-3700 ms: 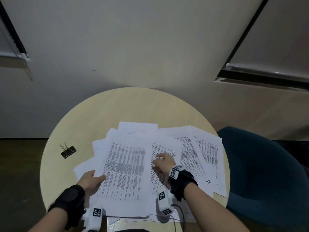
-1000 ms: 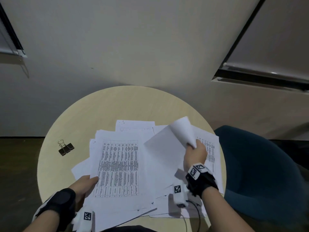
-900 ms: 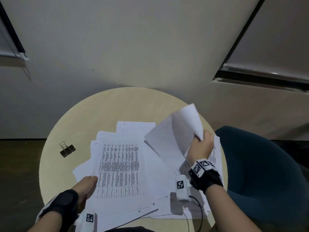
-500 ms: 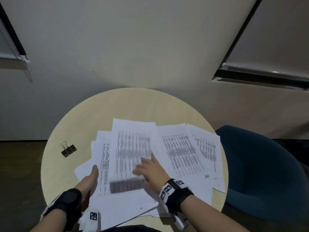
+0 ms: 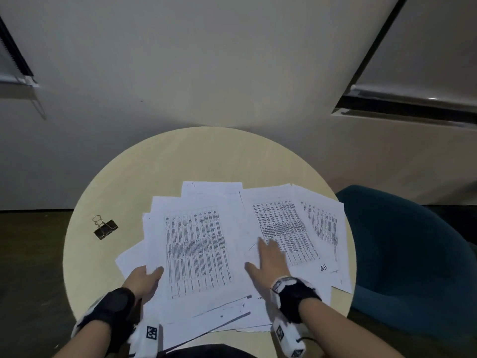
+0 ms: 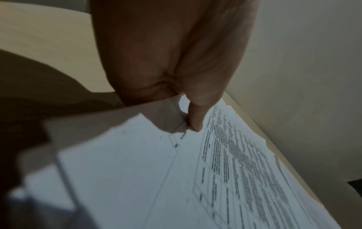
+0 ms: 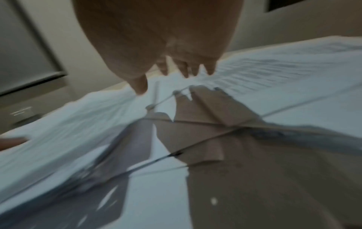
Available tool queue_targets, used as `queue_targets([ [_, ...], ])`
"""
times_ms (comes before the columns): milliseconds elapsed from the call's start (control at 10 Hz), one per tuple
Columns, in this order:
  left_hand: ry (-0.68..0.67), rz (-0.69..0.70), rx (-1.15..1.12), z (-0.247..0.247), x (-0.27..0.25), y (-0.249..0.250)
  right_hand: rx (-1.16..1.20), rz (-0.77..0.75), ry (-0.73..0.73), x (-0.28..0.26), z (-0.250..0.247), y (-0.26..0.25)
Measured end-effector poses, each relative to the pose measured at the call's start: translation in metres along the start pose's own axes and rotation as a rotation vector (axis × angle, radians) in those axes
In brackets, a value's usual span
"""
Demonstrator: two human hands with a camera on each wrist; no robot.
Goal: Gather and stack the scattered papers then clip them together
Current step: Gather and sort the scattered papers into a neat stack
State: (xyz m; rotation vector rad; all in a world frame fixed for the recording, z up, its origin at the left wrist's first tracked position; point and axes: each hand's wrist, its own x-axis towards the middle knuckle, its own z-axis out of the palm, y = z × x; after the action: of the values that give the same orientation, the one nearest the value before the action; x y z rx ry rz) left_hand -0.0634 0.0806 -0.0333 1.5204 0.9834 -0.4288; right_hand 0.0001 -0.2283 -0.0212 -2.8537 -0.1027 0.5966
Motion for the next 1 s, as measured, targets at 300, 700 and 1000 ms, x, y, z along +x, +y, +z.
queue_targets([
  [300, -0.046, 0.038, 0.238, 0.001, -0.014, 0.013, -0.044, 0.200, -0.015, 0.005, 0.011, 0.013],
  [700, -0.107, 0.000, 0.302, -0.009, 0.009, 0.010, 0.205, -0.283, -0.230, -0.005, -0.036, -0.114],
  [1000, -0.056, -0.046, -0.738, -0.003, -0.014, 0.008, 0.627, -0.142, -0.125, 0.007, -0.019, -0.105],
])
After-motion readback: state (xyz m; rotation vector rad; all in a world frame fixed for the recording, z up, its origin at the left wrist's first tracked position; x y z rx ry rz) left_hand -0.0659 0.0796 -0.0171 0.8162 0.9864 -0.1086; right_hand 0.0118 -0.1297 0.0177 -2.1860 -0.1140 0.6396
